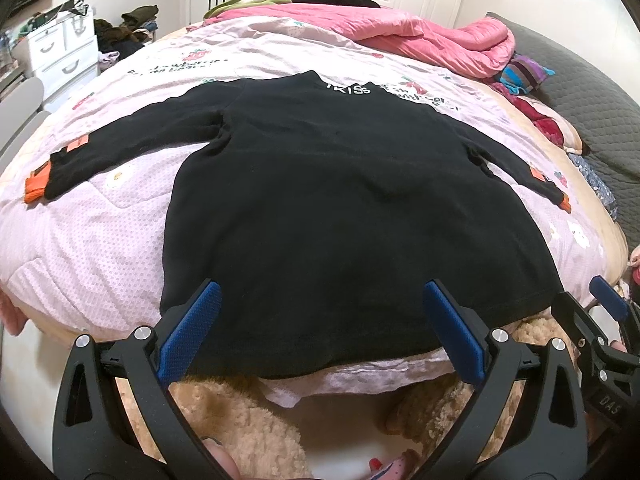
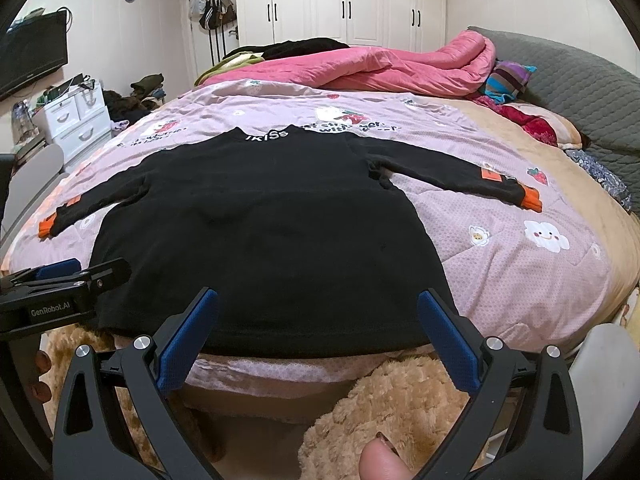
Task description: Fold small clothes
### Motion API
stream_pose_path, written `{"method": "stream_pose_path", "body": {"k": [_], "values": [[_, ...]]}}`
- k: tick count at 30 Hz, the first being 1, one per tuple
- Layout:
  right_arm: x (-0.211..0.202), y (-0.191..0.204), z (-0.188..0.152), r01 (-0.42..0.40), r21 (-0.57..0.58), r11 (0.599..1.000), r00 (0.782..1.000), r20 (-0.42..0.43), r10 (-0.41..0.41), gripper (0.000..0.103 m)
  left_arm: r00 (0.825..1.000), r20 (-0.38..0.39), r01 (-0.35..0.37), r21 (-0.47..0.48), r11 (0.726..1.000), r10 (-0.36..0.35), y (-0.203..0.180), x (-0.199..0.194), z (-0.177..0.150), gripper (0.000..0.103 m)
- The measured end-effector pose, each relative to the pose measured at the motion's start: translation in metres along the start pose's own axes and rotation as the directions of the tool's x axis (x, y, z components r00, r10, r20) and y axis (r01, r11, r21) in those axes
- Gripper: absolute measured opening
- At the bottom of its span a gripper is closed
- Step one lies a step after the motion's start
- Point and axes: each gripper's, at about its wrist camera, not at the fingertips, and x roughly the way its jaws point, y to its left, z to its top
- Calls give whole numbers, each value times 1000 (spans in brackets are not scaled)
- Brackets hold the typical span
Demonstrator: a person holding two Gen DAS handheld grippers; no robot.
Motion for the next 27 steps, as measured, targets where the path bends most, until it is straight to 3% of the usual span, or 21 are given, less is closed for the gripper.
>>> {"method": "stream_pose_path", "body": {"k": [11, 27], "values": [[6, -2, 21, 1, 16, 1000, 1000, 17, -1, 99, 1000, 12, 7, -4, 1000, -7, 1, 6, 16, 95], [22, -12, 74, 28, 74, 997, 998, 60, -33, 99, 998, 57, 38, -29, 999, -36, -5, 19, 67, 95]]}}
